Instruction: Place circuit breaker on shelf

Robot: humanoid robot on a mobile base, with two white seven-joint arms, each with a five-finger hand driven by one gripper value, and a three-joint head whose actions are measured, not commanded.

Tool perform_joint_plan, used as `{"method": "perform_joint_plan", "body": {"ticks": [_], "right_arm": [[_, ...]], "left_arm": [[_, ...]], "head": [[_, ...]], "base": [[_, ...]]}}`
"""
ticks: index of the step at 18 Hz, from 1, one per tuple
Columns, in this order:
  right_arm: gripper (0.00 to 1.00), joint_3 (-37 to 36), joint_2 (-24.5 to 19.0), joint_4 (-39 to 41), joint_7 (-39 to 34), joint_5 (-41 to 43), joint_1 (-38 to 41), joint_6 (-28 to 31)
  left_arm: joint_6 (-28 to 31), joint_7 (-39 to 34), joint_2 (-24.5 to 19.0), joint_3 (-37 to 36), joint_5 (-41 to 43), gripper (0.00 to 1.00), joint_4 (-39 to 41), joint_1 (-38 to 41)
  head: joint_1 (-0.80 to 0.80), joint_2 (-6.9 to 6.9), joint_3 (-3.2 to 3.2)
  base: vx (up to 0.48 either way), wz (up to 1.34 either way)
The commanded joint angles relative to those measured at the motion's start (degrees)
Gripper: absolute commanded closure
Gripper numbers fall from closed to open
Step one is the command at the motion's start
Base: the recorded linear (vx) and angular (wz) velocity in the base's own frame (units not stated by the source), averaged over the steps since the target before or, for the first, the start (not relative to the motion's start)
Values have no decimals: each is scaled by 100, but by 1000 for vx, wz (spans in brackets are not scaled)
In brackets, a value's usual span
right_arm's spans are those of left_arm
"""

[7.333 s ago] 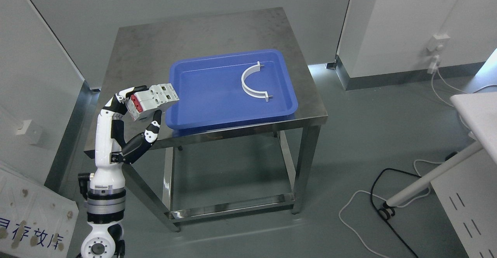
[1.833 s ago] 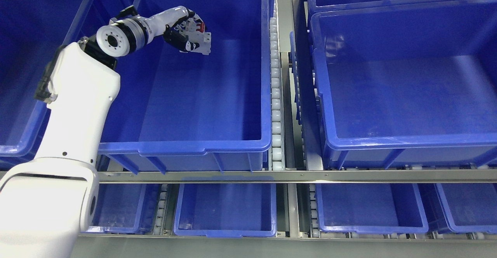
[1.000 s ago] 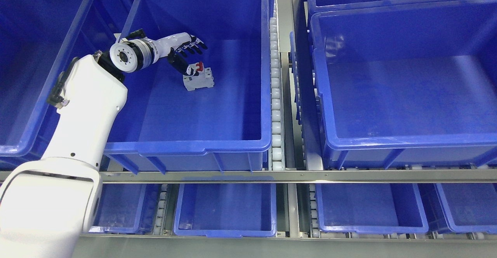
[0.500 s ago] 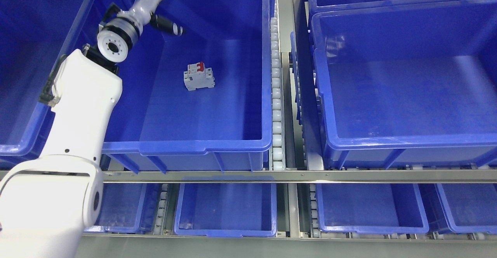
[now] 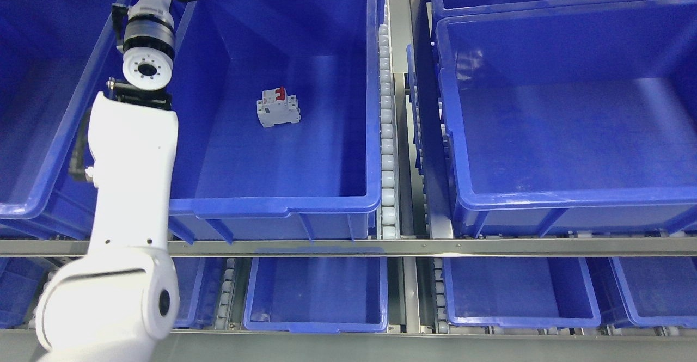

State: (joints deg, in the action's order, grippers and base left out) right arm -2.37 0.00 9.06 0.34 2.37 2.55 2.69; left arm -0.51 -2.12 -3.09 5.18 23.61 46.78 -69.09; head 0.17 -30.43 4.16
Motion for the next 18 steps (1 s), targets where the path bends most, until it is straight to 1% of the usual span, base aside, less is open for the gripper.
{"method": "perform_joint_plan", "body": {"ticks": [1, 3, 6, 8, 10, 12, 13, 15, 16, 17, 18], "right_arm": [[0, 0, 100, 0, -16, 0, 0, 4], [0, 0, 100, 0, -16, 0, 0, 4], [0, 0, 100, 0, -16, 0, 0, 4], [0, 0, 100, 0, -16, 0, 0, 4], [0, 0, 100, 0, -16, 0, 0, 4], [0, 0, 100, 0, -16, 0, 0, 4], [0, 0, 100, 0, -16, 0, 0, 4], [0, 0, 100, 0, -16, 0, 0, 4], [0, 0, 100, 0, -16, 0, 0, 4], [0, 0, 100, 0, -16, 0, 0, 4], [0, 0, 100, 0, -16, 0, 0, 4]], "left_arm": [[568, -60, 209, 64, -542, 0, 3844, 1580], [674, -25, 209, -8, -542, 0, 4408, 2108], [710, -34, 209, -218, -542, 0, 4787, 2908], [728, -25, 209, -219, -533, 0, 4885, 3094], [728, -25, 209, -219, -542, 0, 4885, 3068], [806, -34, 209, -210, -551, 0, 4876, 2833], [1016, -34, 209, -184, -586, 0, 4867, 2579], [1647, -51, 209, -166, -770, 0, 4867, 2182], [2086, -51, 209, -157, -779, 0, 4867, 2050], [2377, -60, 209, -157, -779, 0, 4867, 1953], [2537, -60, 209, -149, -779, 0, 4867, 1882]], "head": [[0, 0, 0], [0, -2, 0], [0, -3, 0], [0, -2, 0], [0, 4, 0], [0, 4, 0], [0, 4, 0], [0, 4, 0], [0, 4, 0], [0, 4, 0], [0, 4, 0]], "base": [[0, 0], [0, 0], [0, 0], [6, 11], [-12, 47], [2, -64], [-3, 58], [-8, 21], [-13, -15], [0, 0], [2, -19]]}}
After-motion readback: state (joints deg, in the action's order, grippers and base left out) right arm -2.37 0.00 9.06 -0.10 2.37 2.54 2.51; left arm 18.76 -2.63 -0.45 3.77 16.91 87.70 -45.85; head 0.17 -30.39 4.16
